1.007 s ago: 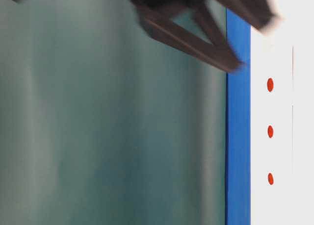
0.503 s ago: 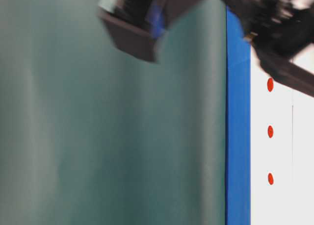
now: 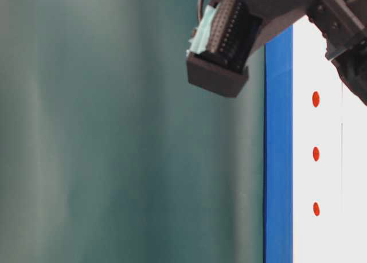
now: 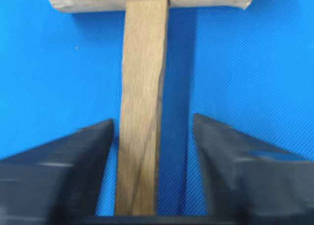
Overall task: Hit the mark with a hammer.
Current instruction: 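Reach the right gripper to the wooden mallet handle and grasp it, then lift the mallet with the right gripper and carry it over the red dots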
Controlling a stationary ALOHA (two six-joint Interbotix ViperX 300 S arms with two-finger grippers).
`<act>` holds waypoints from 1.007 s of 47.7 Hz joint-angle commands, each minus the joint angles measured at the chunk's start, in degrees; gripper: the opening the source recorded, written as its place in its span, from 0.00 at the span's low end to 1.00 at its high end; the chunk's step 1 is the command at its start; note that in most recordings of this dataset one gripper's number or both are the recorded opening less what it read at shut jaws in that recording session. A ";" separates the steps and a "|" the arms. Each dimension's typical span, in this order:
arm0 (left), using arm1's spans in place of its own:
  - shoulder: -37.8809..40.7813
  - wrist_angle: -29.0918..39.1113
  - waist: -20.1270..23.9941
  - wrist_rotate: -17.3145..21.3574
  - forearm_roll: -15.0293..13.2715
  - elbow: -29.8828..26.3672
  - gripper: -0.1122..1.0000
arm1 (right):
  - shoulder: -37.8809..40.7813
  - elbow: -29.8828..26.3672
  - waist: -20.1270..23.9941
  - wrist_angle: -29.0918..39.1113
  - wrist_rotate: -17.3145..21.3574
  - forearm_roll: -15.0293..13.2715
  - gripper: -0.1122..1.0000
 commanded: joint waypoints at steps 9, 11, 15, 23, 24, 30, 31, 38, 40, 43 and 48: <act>0.18 -0.18 0.18 -0.09 -0.09 -0.62 0.10 | 0.09 -1.49 0.35 -0.53 -0.09 0.00 0.19; 0.18 -0.18 0.09 -0.09 -0.09 -0.62 0.10 | 0.00 -1.49 0.35 -0.53 -0.09 0.00 0.19; 0.18 0.18 0.09 -0.09 -0.09 -0.62 0.10 | -0.26 -1.49 0.35 -0.70 -0.09 0.00 0.19; 0.09 0.35 0.18 -0.09 -0.09 -0.62 0.10 | -3.78 -0.97 0.18 -0.70 -0.35 0.00 0.19; 0.18 0.35 0.18 -0.09 -0.09 -0.62 0.10 | -4.48 -0.88 0.18 -0.70 -0.44 0.00 0.19; 0.09 0.44 0.18 -0.18 -0.09 -0.62 0.10 | -8.88 -0.18 -0.18 -0.44 -2.11 -0.09 0.19; 0.18 0.44 0.18 -0.18 -0.09 -0.62 0.10 | -10.02 0.00 -0.26 -0.44 -2.64 -0.09 0.19; 0.18 0.44 0.09 -0.18 -0.09 -0.62 0.10 | -14.94 0.97 -0.79 -0.09 -5.10 -0.09 0.19; 0.09 0.44 0.18 -0.26 -0.09 -0.62 0.10 | -16.26 1.05 -0.88 0.26 -5.62 0.00 0.19; 0.09 0.44 0.18 -0.26 -0.09 -0.62 0.10 | -18.54 1.32 -1.05 1.23 -6.24 0.00 0.19; 0.09 0.44 0.18 -0.26 -0.09 -0.53 0.10 | -20.92 1.58 -1.23 2.72 -6.50 -0.09 0.19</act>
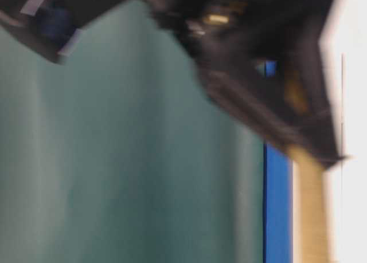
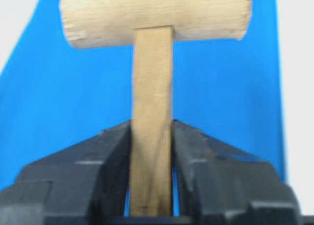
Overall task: Hit the mark with a hammer.
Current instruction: 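Lift the mallet with the right gripper and carry it over the red dots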
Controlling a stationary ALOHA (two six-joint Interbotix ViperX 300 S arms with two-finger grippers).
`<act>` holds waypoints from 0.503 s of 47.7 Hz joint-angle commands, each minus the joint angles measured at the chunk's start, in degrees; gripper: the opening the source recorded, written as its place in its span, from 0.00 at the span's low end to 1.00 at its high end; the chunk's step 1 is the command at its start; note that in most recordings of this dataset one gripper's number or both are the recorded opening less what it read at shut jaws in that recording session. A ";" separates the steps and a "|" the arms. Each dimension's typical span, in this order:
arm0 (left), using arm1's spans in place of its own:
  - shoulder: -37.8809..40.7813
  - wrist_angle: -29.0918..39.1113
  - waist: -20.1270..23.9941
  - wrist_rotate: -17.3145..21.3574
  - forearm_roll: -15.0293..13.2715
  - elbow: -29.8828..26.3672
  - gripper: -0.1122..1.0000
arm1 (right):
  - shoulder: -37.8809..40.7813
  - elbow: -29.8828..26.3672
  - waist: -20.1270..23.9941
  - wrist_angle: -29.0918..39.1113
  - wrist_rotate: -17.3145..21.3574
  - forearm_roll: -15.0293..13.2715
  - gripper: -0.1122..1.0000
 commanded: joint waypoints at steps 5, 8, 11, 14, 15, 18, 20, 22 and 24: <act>0.35 -0.26 0.09 -0.26 -0.09 -0.53 0.10 | -4.04 -0.62 0.00 1.05 -0.18 -0.09 0.19; 0.44 -0.26 0.09 -0.26 -0.09 -0.62 0.10 | -4.04 -0.70 -0.18 0.97 -0.18 0.00 0.19; 0.53 -0.26 0.18 -0.26 -0.09 -0.53 0.10 | -4.04 -0.62 -0.53 0.79 -0.18 0.00 0.19; 0.70 -0.26 0.18 -0.26 -0.09 -0.53 0.10 | -4.04 -0.62 -1.41 0.79 -0.18 0.00 0.19; 0.70 -0.26 0.18 -0.26 -0.09 -0.53 0.10 | -4.04 -0.62 -1.93 0.97 -0.18 0.00 0.19; 0.70 -0.26 0.09 -0.26 -0.09 -0.44 0.10 | -4.04 -0.53 -3.43 1.14 -0.26 0.00 0.19; 0.70 -0.26 0.09 -0.26 -0.09 -0.44 0.10 | -4.22 -0.53 -4.57 1.41 -0.35 -0.18 0.19; 0.70 -0.26 0.09 -0.26 -0.09 -0.44 0.10 | -4.31 -0.44 -5.80 1.76 -0.62 -0.18 0.19; 0.70 -0.26 0.09 -0.35 -0.09 -0.44 0.10 | -4.39 -0.35 -7.21 2.02 -0.88 -0.26 0.19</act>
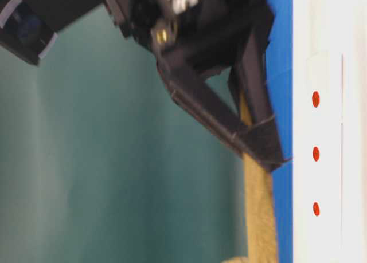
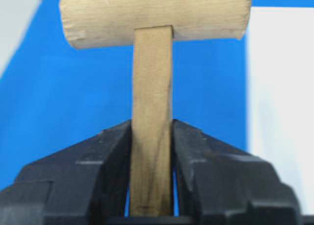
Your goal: Hit the mark with a hammer.
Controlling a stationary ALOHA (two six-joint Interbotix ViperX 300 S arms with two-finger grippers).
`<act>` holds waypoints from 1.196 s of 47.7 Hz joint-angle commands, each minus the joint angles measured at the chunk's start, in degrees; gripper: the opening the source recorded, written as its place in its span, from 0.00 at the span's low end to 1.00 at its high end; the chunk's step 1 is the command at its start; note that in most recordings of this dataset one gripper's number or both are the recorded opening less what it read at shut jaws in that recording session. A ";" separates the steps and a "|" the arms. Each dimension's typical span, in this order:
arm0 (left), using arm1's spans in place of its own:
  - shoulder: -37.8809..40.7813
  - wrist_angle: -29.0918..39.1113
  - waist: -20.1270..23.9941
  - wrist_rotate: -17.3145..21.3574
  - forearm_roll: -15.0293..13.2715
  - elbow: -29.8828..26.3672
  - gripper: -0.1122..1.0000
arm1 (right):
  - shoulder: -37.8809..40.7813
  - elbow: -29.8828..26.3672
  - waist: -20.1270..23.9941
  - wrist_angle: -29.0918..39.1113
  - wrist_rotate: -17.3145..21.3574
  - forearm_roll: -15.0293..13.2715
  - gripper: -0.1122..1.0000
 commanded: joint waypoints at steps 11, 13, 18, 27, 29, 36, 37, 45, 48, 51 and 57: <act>0.53 -0.26 0.09 -1.05 -0.09 -0.26 0.10 | -2.99 0.18 -9.32 1.14 -4.31 -0.18 0.19; 0.53 -0.26 0.09 -1.23 -0.09 -0.26 0.10 | -3.08 0.09 -9.93 1.23 -4.83 -0.18 0.19; 0.53 -0.26 0.18 -1.76 -0.18 -0.09 0.10 | -3.08 0.00 -10.81 1.58 -5.45 -0.18 0.19; 0.53 -0.26 0.18 -1.85 -0.09 0.18 0.10 | -3.34 0.18 -10.81 1.58 -6.06 -0.18 0.19; 0.53 -0.26 0.18 -1.85 -0.09 0.18 0.10 | -3.52 0.18 -10.81 1.49 -7.03 -0.35 0.19; 0.53 -0.26 0.09 -2.81 -0.09 0.18 0.10 | -4.57 -0.18 -11.34 1.14 -13.97 -1.76 0.19; 0.62 -0.26 0.09 -3.16 -0.18 0.18 0.10 | -4.66 -0.26 -11.43 1.05 -15.29 -1.76 0.19; 0.53 -0.26 0.18 -5.54 -0.18 0.18 0.10 | -6.06 -0.62 -11.87 -0.97 -29.18 -1.76 0.19; 0.62 -0.26 0.18 -6.33 -0.18 0.18 0.10 | -6.42 -0.62 -11.87 -1.85 -34.98 -1.76 0.19; 0.62 -0.26 0.18 -7.12 -0.18 0.18 0.10 | -6.59 -0.62 -11.87 -2.81 -42.01 -1.76 0.19; 0.53 -0.26 0.18 -7.91 -0.09 0.18 0.10 | -6.59 -0.53 -11.87 -4.66 -53.17 -1.49 0.19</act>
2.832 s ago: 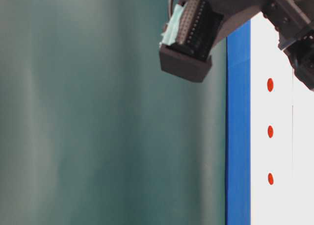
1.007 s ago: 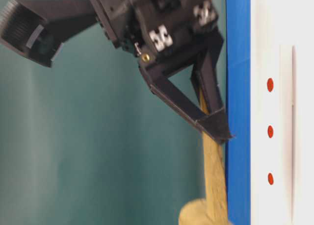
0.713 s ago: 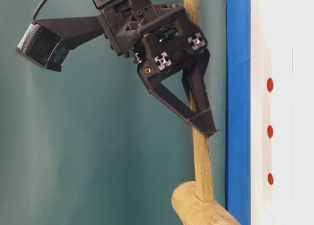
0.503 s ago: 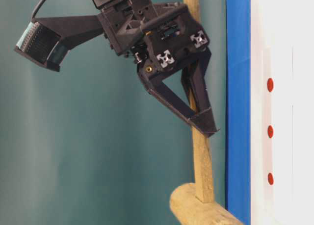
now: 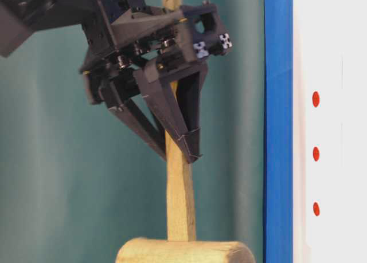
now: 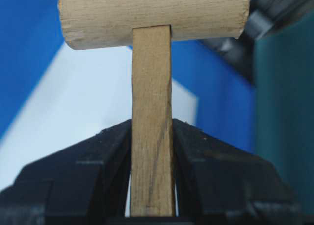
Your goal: Hit the mark with a hammer.
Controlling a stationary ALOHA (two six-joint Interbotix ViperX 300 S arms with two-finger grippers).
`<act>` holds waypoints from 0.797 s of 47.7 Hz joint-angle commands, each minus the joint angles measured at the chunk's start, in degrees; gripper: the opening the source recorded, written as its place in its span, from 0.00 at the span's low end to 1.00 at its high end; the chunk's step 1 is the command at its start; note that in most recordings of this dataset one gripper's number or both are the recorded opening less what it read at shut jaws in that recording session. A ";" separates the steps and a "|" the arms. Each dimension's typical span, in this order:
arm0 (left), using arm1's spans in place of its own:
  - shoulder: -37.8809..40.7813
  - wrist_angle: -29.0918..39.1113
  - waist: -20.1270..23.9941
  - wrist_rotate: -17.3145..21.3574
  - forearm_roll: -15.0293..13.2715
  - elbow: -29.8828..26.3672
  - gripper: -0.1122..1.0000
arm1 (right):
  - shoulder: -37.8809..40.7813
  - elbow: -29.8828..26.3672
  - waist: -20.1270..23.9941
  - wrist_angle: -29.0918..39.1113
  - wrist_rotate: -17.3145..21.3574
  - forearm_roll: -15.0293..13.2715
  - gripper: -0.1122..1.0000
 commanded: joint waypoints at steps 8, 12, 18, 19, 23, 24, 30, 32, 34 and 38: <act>0.53 -0.26 0.18 -0.18 -0.09 -0.62 0.10 | -1.93 -1.23 0.09 -6.94 -13.27 1.49 0.19; 0.53 -0.26 0.18 -0.18 0.00 -0.62 0.10 | -1.85 -1.23 0.09 -9.05 -16.61 1.58 0.19; 0.44 -0.26 0.18 -0.18 -0.09 -0.62 0.10 | -1.93 -1.32 0.09 -9.67 -19.42 1.67 0.19; 0.44 -0.26 0.09 -0.26 0.00 -0.62 0.10 | -1.93 -1.32 0.09 -9.67 -19.42 1.76 0.19; 0.44 -0.26 0.09 -0.18 0.00 -0.62 0.10 | -1.93 -1.23 0.09 -9.67 -19.51 1.85 0.19; 0.44 -0.26 0.09 -0.18 -0.09 -0.62 0.10 | -1.93 -1.14 0.09 -9.67 -19.51 1.85 0.19; 0.44 -0.26 0.18 -0.26 -0.09 -0.62 0.10 | -1.93 -1.14 0.09 -9.67 -19.51 1.93 0.19; 0.44 -0.35 0.09 -0.26 0.00 -0.62 0.10 | -1.93 -1.14 0.09 -9.67 -19.51 1.85 0.19; 0.44 -0.44 0.18 -0.26 -0.09 -0.62 0.10 | -1.93 -1.23 0.09 -9.67 -19.51 1.85 0.19; 0.44 -0.53 0.09 -0.35 -0.44 -0.62 0.10 | -1.93 -1.32 0.09 -9.67 -19.51 1.93 0.19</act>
